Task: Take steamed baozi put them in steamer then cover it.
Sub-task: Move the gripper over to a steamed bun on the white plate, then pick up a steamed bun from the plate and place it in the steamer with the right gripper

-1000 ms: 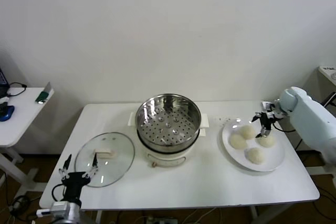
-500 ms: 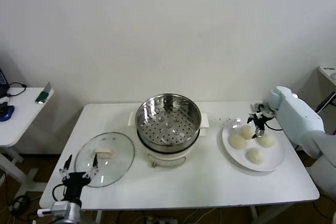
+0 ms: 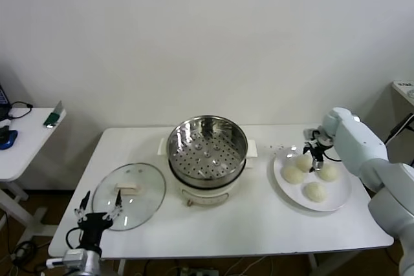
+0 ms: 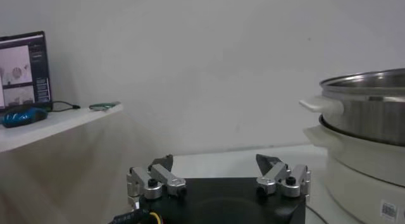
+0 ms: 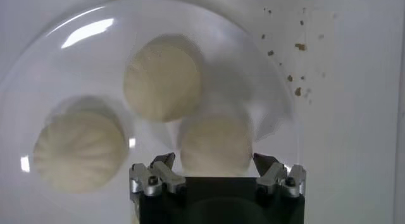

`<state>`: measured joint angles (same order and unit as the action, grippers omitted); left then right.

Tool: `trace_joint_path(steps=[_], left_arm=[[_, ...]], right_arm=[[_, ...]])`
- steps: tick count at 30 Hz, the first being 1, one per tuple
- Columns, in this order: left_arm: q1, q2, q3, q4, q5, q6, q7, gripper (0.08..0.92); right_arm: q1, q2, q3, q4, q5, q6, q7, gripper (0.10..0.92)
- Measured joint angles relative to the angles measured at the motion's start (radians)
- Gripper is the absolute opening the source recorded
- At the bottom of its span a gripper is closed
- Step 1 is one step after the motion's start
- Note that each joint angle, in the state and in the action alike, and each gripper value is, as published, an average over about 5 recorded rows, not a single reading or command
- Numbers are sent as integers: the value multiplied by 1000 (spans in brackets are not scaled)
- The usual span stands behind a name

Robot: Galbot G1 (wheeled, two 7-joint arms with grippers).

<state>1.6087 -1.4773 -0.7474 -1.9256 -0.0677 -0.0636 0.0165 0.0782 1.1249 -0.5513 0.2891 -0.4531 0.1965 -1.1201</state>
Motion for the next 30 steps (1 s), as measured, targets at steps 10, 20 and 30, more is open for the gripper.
trace_joint_path(steps=[10, 20, 30], left_arm=[[9, -2, 0, -9, -2, -6, 1, 823], [20, -5, -5, -15, -1, -11, 1, 823], [40, -8, -17, -33, -3, -13, 1, 823]], right_arm=[[2, 7, 20, -8, -28, 6, -9, 725], [14, -3, 31, 11, -27, 11, -31, 721], [109, -29, -100, 105, 97, 40, -81, 719]])
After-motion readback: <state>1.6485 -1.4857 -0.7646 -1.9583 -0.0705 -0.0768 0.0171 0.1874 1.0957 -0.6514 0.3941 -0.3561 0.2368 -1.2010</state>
